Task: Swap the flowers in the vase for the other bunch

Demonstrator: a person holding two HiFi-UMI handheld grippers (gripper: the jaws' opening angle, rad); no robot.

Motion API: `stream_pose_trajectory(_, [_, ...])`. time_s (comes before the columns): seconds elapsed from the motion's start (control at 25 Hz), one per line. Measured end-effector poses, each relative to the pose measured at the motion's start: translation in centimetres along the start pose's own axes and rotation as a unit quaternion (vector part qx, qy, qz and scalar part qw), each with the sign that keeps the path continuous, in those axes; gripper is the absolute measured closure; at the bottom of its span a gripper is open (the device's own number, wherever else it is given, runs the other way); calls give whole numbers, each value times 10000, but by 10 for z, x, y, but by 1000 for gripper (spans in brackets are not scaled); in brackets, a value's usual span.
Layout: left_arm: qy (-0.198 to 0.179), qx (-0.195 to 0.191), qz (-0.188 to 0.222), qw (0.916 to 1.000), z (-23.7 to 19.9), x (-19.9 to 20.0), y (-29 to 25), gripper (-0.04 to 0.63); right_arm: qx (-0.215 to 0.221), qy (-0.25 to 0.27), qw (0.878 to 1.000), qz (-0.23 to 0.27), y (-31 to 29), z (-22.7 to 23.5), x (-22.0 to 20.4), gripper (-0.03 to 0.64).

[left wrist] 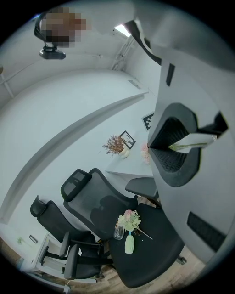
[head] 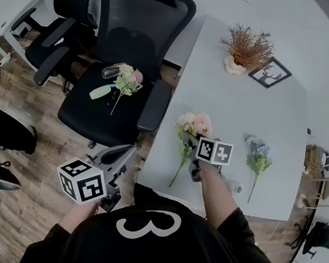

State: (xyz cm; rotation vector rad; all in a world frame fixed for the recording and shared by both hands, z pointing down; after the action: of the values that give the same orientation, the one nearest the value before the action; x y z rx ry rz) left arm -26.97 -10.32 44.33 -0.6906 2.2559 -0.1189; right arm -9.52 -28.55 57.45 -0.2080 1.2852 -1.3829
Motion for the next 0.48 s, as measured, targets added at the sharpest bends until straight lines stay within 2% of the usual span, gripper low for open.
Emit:
stream_pose_trajectory(0.12, [4,26,8,10000,1,-2,6,584,-8,36,10000,91,3,-2,2,480])
stream_pose_trajectory(0.48, [-89,95,69,9999,12,-9,25,584,60,272,9988,399,23,-20,2,503])
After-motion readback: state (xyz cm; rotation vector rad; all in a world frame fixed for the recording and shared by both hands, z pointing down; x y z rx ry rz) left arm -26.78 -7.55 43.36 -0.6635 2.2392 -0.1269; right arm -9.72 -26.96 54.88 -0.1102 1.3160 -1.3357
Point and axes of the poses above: the fingertips, and each gripper's own axes: y backward along the fingers, z to its right, x out of its top, the point moved 3 cm from there along y, backward along the fingers, and after that the axes turned 1 degree about -z, right-handed, at the moved point
